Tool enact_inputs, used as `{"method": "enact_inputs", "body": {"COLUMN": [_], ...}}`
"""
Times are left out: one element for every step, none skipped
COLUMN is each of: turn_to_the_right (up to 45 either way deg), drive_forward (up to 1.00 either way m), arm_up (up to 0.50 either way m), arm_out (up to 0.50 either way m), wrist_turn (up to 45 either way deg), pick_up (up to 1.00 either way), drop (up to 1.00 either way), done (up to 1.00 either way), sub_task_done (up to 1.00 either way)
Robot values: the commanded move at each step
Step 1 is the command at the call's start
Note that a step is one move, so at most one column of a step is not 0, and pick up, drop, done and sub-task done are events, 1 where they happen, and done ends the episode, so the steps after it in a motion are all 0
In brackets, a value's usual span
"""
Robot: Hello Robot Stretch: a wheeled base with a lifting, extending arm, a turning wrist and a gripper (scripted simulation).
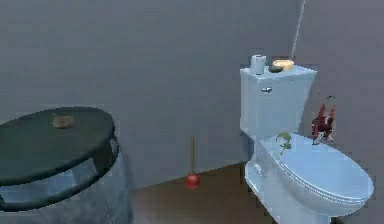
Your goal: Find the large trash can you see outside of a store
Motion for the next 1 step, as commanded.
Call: {"method": "enact_inputs", "body": {"turn_to_the_right": [-36.0], "drive_forward": [0.00], "arm_up": [0.00], "arm_out": [0.00], "wrist_turn": [0.0], "pick_up": [0.00], "drop": [0.00], "done": [0.00], "sub_task_done": [0.00]}}
